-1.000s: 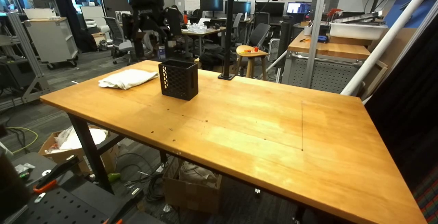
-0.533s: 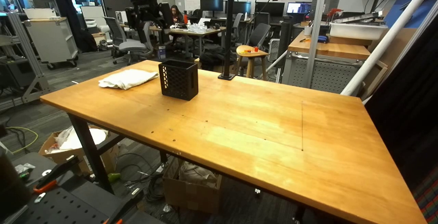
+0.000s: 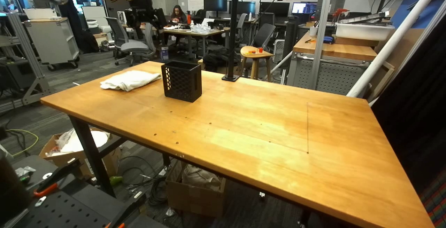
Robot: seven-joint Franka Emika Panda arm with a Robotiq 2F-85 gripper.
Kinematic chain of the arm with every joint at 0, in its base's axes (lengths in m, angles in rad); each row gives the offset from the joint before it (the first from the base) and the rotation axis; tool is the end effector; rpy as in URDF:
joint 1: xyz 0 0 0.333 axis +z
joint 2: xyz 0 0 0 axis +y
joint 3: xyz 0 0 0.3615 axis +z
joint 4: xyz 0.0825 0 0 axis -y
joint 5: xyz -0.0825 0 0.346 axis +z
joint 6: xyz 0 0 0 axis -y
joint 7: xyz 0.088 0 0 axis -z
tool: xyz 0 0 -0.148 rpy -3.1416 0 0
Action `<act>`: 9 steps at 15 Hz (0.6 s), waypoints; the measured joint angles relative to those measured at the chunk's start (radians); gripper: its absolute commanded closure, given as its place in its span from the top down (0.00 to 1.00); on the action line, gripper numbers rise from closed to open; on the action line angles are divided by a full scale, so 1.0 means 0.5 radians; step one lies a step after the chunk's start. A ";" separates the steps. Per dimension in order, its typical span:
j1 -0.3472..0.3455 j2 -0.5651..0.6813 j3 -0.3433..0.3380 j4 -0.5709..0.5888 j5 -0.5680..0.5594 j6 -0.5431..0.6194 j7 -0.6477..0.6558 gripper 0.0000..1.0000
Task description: Put the white towel inside the black basket
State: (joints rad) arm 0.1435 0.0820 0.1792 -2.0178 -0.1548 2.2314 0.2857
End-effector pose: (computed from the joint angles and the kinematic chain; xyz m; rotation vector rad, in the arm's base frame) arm 0.5339 0.1662 0.4492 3.0573 0.1873 0.2474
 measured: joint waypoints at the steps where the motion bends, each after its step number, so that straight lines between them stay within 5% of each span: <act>1: 0.040 0.064 0.012 0.069 -0.022 -0.007 0.037 1.00; 9: 0.340 0.598 0.024 0.586 -0.096 -0.036 0.223 1.00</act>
State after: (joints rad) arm 0.3137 0.3811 0.1914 -1.7249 -0.2029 2.2135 0.3972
